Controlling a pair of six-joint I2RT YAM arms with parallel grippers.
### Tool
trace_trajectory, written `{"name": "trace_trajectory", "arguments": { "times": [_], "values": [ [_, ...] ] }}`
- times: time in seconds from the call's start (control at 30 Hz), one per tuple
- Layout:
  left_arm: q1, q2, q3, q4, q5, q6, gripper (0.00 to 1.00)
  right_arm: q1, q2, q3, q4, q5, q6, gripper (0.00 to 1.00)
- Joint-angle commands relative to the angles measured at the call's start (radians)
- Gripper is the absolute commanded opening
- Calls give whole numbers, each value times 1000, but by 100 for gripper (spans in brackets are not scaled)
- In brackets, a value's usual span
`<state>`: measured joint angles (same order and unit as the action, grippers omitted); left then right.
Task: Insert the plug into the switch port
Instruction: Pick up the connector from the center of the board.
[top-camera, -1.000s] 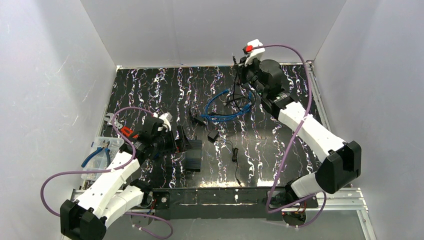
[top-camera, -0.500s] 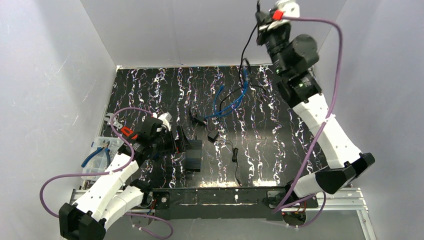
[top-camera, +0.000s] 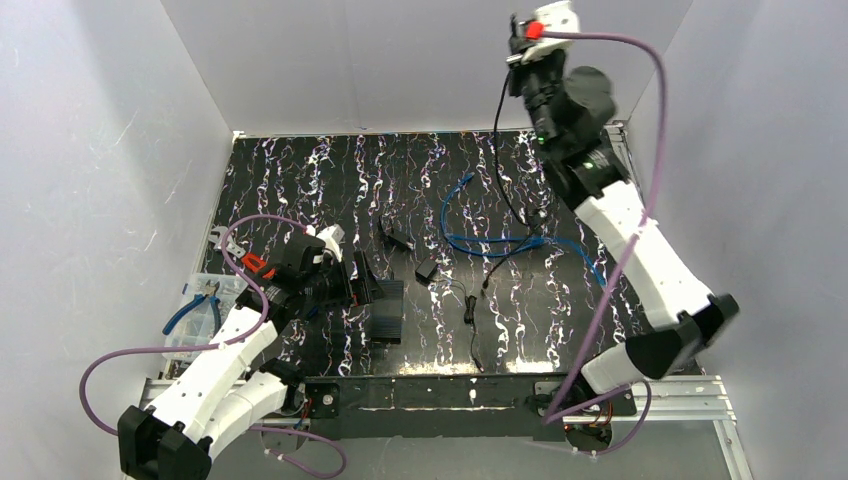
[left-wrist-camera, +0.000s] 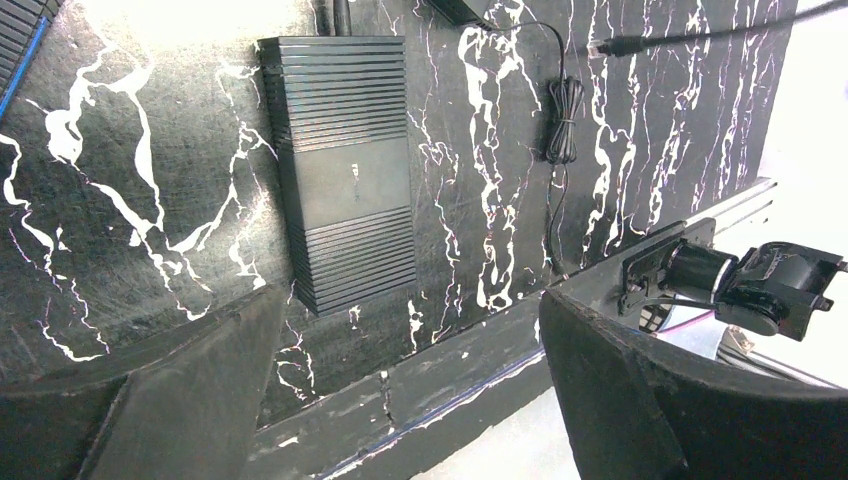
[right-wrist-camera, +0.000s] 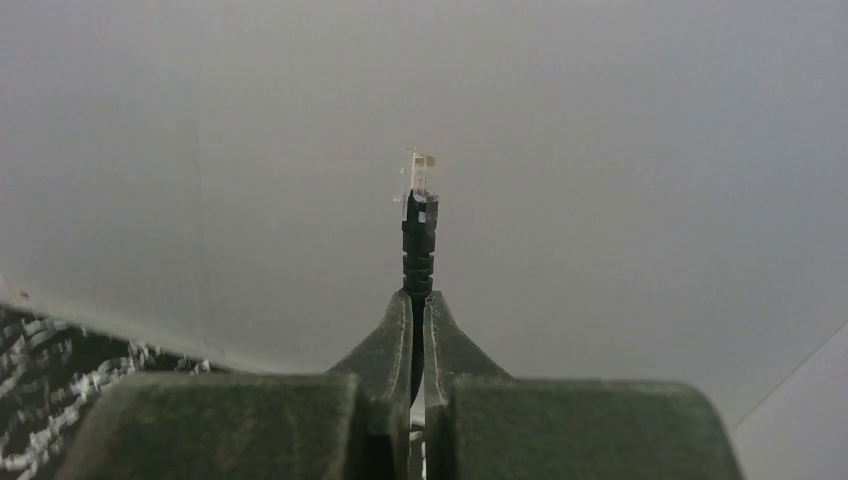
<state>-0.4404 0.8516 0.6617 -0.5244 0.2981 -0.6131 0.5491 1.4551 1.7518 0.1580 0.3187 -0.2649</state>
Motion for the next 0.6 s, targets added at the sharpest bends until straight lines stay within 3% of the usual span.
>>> {"name": "trace_trajectory", "arguments": {
  "times": [0.0, 0.13, 0.23, 0.3, 0.47, 0.57],
  "values": [
    [6, -16, 16, -27, 13, 23, 100, -7, 76, 119, -77, 28, 38, 1],
    [6, -18, 32, -50, -11, 45, 100, -13, 162, 490, -173, -4, 26, 1],
    [6, -22, 30, -41, -14, 42, 99, -13, 164, 556, -162, 10, 19, 1],
    [7, -23, 20, -29, -10, 34, 99, -16, 118, 434, -120, 28, 52, 1],
    [7, -27, -3, -16, 4, 27, 100, -27, -20, -155, 28, 43, 225, 1],
    [8, -41, -1, -36, 0, 36, 100, -57, 0, -192, 32, 19, 297, 1]
  ]
}}
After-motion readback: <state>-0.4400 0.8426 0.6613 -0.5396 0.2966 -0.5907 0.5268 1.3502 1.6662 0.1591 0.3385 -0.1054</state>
